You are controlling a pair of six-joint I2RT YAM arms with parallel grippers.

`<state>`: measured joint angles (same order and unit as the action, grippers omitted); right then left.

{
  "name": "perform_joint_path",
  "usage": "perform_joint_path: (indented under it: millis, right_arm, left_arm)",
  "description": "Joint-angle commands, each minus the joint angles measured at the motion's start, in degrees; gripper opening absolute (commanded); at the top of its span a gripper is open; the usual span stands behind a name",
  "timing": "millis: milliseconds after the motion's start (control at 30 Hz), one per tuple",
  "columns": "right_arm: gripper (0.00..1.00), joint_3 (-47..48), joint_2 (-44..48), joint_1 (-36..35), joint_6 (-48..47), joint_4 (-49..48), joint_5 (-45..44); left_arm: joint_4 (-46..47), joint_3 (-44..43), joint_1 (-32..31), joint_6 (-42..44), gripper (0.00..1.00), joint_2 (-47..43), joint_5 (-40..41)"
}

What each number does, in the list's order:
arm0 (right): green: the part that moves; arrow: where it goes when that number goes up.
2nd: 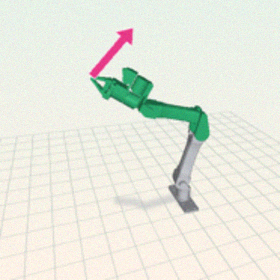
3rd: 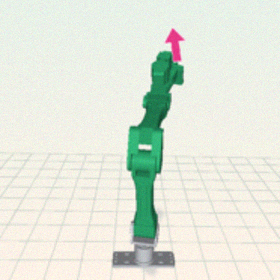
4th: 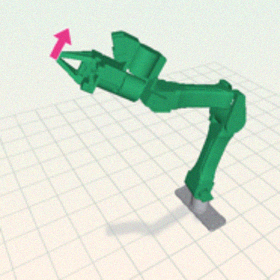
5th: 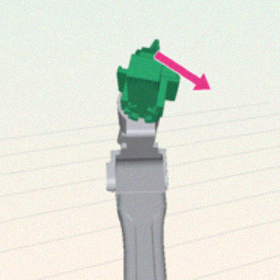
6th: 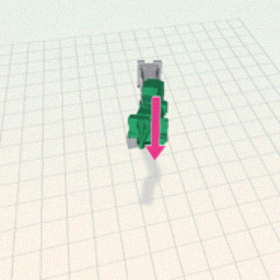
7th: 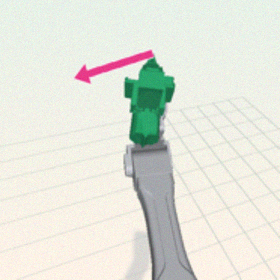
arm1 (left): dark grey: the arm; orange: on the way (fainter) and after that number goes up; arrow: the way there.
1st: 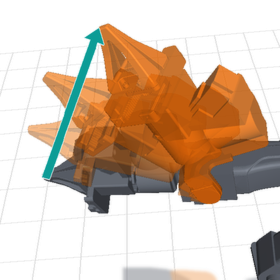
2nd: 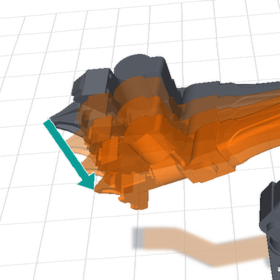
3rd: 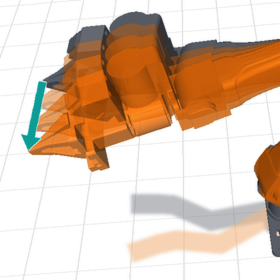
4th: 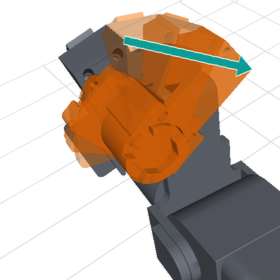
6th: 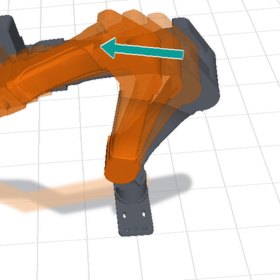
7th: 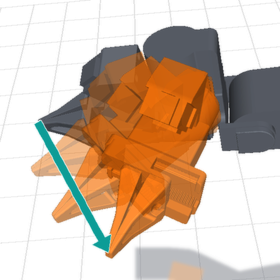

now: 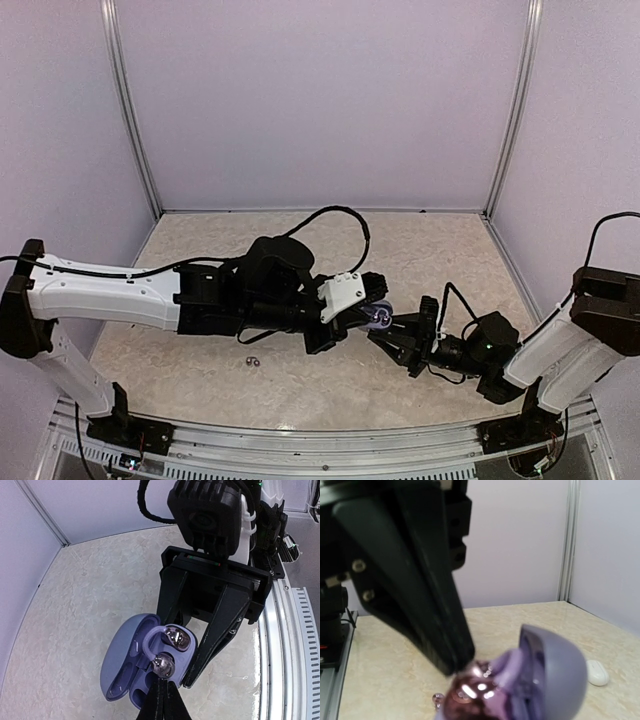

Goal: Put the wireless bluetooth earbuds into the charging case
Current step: Adjust the right earbud in the right side groove of the charging case.

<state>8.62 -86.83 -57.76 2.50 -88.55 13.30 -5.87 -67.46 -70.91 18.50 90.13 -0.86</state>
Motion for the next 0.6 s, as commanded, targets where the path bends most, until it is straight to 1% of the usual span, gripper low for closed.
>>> perform_joint_path:
  millis: [0,233,567]
  right_arm:
    - [0.0,0.47,0.3,-0.57,-0.18,-8.34,0.66]
    - [0.0,1.1,-0.17,-0.59,-0.72,-7.03,1.17]
    - [0.0,1.58,-0.19,-0.59,-0.57,-6.48,1.68]
  left_arm:
    - [0.47,0.88,-0.61,1.38,0.05,-2.7,0.74]
    - [-0.11,-1.91,-1.47,2.15,0.05,-2.45,0.33]
    - [0.26,-5.48,-1.97,3.13,0.05,0.48,-1.36]
